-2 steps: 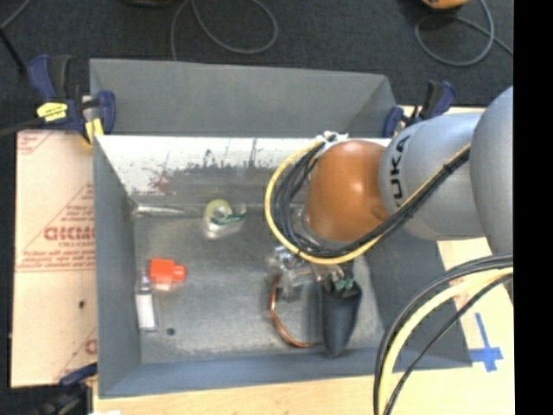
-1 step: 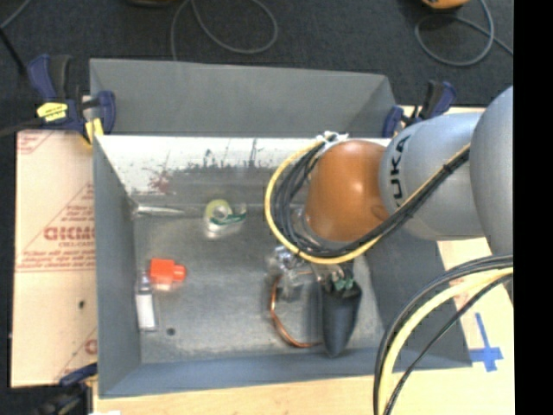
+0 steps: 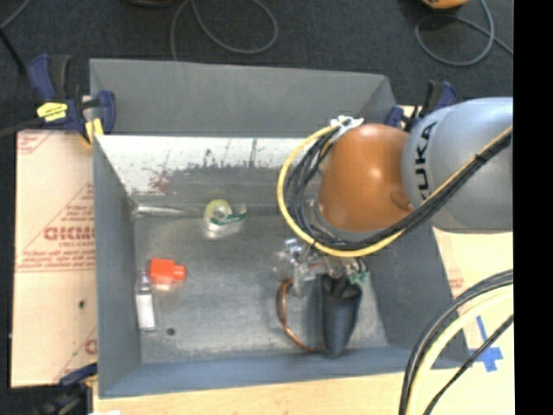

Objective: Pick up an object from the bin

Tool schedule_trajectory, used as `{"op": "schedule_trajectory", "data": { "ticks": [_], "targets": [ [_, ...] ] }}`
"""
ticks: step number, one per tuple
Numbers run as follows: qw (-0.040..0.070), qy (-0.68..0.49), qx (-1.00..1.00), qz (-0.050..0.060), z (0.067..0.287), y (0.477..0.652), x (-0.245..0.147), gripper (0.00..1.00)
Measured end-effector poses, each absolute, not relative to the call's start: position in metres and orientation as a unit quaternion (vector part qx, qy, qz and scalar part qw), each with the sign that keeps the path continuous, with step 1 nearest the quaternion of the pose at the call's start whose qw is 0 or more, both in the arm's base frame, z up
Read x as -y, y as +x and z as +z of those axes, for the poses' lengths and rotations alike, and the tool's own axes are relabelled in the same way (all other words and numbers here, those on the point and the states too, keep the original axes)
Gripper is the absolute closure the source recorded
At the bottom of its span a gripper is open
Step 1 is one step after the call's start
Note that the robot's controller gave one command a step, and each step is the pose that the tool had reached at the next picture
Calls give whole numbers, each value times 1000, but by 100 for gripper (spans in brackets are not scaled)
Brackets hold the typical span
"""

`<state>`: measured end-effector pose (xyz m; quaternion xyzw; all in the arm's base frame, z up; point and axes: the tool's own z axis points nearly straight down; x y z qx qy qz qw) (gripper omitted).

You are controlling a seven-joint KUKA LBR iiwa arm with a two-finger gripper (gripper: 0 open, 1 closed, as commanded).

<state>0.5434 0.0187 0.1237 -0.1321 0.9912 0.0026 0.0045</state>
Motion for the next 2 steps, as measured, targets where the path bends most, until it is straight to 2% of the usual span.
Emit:
{"op": "schedule_trajectory", "data": {
  "ticks": [1, 2],
  "targets": [
    [14, -129, -992, 2, 144, 551, -16, 100],
    [8, -118, -993, 2, 264, 541, -34, 100]
  ]
}}
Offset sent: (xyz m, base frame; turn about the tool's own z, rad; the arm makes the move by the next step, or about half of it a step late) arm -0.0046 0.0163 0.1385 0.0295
